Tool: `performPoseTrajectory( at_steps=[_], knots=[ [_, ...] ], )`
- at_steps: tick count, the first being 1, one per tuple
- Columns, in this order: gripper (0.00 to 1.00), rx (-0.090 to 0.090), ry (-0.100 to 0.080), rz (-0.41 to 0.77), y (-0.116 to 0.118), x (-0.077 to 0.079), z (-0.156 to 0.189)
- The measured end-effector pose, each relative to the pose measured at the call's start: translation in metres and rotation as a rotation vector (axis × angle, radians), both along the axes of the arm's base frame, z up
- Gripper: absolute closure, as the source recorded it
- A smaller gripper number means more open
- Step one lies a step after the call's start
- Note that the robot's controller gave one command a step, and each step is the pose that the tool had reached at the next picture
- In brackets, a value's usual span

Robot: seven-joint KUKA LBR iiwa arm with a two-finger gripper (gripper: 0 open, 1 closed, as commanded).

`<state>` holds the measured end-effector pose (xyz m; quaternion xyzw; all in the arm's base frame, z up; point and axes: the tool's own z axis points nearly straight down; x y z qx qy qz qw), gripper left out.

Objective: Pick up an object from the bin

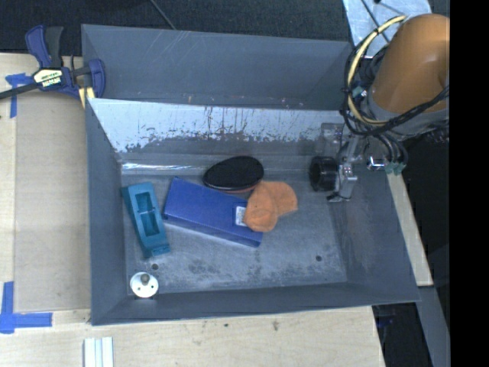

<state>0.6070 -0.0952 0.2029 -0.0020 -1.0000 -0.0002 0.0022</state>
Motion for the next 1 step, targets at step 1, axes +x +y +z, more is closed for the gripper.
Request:
performPoseTrajectory(
  at_steps=[1],
  knots=[
    [0.00,-0.001,-0.008,0.002,0.0003,0.0013,0.0053]
  ],
)
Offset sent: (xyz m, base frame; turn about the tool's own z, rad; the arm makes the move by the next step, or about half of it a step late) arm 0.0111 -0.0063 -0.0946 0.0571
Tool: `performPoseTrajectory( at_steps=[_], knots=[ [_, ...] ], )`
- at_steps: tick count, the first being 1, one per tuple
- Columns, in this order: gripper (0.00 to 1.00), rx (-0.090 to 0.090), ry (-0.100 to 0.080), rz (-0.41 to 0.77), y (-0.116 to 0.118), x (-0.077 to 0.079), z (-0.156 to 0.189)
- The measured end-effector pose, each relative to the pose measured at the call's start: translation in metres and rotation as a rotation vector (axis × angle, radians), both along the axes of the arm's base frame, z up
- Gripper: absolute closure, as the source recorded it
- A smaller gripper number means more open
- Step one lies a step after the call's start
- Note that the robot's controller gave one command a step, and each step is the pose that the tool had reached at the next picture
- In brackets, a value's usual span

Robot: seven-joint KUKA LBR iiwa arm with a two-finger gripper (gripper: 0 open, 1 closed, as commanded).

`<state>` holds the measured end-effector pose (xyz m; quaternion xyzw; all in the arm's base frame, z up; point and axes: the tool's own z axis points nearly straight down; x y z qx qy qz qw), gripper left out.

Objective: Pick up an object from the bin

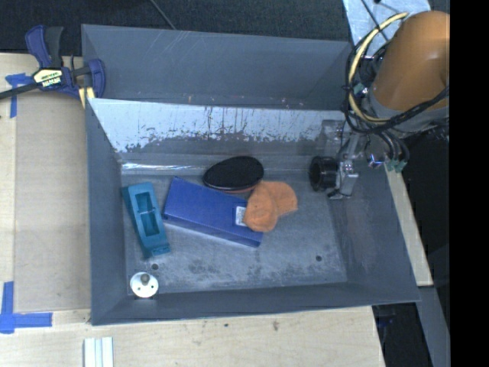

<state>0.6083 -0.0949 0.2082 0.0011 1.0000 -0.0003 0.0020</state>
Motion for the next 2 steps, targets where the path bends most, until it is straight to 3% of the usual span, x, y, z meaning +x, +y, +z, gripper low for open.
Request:
performPoseTrajectory(
  at_steps=[1,2],
  knots=[
    [1.00,0.000,0.000,-0.057,-0.0067,0.0107,-0.0994],
    [0.00,0.000,0.000,-0.057,-0.0067,0.0107,-0.0994]
  ],
)
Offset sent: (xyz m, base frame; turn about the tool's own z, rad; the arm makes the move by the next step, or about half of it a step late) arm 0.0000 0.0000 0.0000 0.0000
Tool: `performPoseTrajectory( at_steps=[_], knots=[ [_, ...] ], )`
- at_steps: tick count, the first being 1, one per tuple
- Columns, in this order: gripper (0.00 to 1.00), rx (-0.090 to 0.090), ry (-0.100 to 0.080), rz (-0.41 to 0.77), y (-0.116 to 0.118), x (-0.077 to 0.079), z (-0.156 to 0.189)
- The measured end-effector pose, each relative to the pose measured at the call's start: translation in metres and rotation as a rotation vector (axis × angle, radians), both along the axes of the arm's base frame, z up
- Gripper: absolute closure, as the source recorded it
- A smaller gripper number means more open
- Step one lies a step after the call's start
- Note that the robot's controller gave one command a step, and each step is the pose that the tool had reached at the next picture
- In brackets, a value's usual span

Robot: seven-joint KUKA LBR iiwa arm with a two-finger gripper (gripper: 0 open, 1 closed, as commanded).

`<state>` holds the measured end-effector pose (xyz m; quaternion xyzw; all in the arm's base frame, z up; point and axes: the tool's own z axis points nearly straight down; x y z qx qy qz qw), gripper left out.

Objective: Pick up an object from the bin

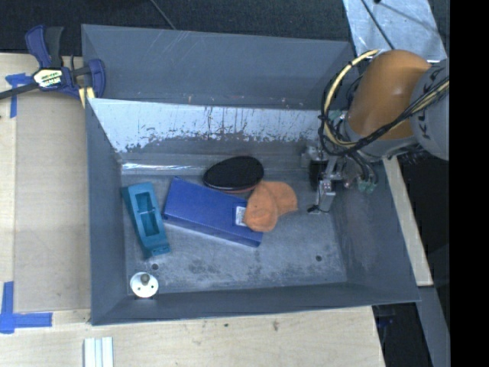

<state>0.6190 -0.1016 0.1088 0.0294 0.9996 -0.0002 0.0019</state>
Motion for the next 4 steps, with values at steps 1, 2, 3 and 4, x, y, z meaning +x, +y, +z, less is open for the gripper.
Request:
performPoseTrajectory(
  at_steps=[1,2,3,4],
  knots=[
    [0.00,0.000,0.000,0.000,0.000,0.000,0.000],
    [0.00,-0.001,-0.001,0.059,0.027,-0.005,-0.019],
    [0.00,0.003,0.001,0.040,0.035,-0.018,-0.035],
    [1.00,-0.001,0.001,0.141,0.096,-0.023,-0.038]
  ],
)
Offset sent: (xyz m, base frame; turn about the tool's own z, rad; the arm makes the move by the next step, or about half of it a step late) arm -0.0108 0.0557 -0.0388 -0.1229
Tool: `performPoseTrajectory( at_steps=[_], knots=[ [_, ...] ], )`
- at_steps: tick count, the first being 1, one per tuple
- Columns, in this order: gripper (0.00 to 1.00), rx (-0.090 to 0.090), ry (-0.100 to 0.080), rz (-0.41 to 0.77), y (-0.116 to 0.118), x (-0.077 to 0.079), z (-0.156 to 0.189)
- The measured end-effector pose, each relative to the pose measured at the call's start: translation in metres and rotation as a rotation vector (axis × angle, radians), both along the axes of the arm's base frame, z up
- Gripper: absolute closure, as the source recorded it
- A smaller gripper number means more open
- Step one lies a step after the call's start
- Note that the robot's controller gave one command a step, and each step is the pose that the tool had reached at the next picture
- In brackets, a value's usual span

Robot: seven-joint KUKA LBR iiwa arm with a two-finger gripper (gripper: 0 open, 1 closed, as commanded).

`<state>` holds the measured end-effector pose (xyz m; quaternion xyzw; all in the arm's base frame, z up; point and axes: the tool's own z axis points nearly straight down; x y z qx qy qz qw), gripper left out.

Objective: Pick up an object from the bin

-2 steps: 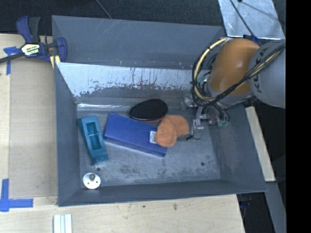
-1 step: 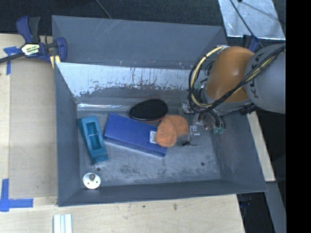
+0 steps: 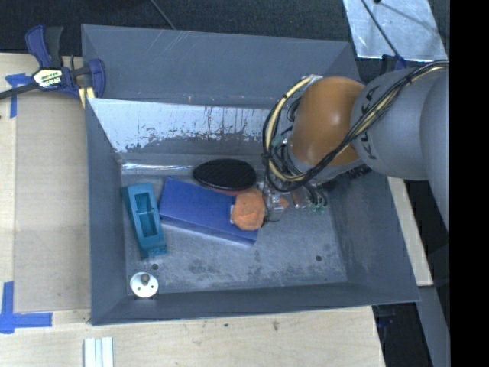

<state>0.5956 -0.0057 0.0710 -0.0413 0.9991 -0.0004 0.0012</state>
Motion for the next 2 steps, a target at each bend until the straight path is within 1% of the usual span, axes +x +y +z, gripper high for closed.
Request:
performPoseTrajectory(
  at_steps=[1,2],
  knots=[
    [1.00,0.000,0.000,0.000,0.000,0.000,0.000],
    [1.00,-0.004,-0.001,0.025,0.043,-0.005,0.116]
  ],
)
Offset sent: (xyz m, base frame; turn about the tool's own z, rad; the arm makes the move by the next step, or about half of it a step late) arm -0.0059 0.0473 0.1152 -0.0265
